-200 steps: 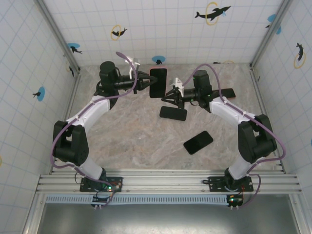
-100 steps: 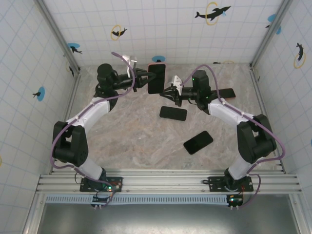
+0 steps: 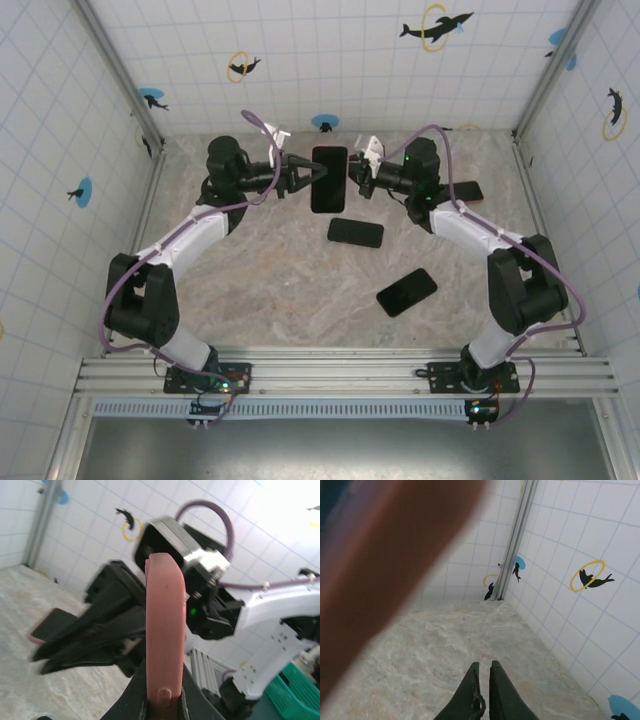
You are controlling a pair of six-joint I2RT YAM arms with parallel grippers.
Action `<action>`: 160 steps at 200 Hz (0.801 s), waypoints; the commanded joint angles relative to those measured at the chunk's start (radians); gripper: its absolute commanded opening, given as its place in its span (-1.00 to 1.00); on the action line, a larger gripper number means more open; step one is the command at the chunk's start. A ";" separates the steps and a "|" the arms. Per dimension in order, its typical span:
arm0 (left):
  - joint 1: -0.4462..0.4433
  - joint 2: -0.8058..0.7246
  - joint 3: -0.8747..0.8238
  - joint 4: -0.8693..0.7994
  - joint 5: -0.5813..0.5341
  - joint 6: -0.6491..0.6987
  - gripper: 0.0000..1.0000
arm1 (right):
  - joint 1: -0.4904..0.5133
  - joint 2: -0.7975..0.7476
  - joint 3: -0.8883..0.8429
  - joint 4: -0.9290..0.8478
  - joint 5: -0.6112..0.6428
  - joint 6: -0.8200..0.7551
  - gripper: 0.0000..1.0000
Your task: Take the phone out of the phone case
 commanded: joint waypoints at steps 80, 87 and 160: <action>0.029 0.050 0.045 0.096 -0.365 -0.538 -1.00 | -0.065 -0.060 -0.258 0.486 0.124 0.975 -0.29; 0.030 0.048 0.037 0.109 -0.382 -0.560 -1.00 | -0.056 -0.056 -0.269 0.515 0.147 1.027 -0.29; 0.019 0.083 0.013 0.245 -0.429 -0.723 -1.00 | 0.004 -0.039 -0.309 0.543 0.223 1.173 -0.33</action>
